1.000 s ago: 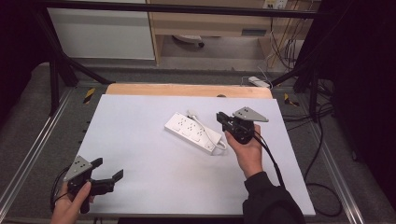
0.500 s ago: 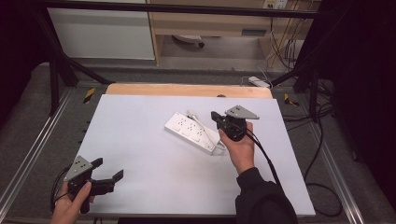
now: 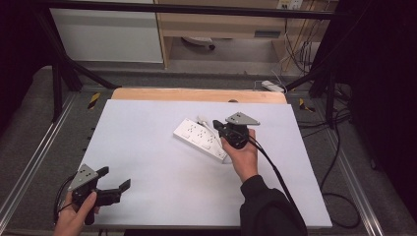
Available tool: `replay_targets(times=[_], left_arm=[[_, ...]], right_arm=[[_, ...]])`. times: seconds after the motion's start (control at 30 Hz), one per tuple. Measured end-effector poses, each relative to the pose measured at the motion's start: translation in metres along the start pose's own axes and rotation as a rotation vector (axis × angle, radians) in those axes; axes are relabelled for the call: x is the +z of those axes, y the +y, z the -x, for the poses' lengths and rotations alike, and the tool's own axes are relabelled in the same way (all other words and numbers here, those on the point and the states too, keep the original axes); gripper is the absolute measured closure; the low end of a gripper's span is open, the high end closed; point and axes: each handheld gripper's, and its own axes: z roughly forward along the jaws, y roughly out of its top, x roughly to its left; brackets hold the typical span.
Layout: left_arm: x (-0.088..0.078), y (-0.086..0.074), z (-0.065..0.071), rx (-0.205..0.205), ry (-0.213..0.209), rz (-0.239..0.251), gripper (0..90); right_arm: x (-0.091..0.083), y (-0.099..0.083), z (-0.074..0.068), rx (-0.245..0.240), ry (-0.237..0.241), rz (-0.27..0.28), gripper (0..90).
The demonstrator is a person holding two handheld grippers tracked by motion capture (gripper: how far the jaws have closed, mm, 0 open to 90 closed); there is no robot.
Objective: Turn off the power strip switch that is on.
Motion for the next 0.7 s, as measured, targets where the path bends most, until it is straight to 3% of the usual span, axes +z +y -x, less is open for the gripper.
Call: replay_targets(times=[0.4, 0.7], left_arm=[[0.000, 0.000, 0.000, 0.004, -0.004, 0.000, 5.2], [0.000, 0.000, 0.001, 0.006, -0.004, 0.000, 5.2]], right_arm=[[0.021, -0.008, -0.010, 0.003, 0.023, -0.041, 90.0], [0.033, -0.018, -0.016, 0.039, 0.031, -0.056, 90.0]])
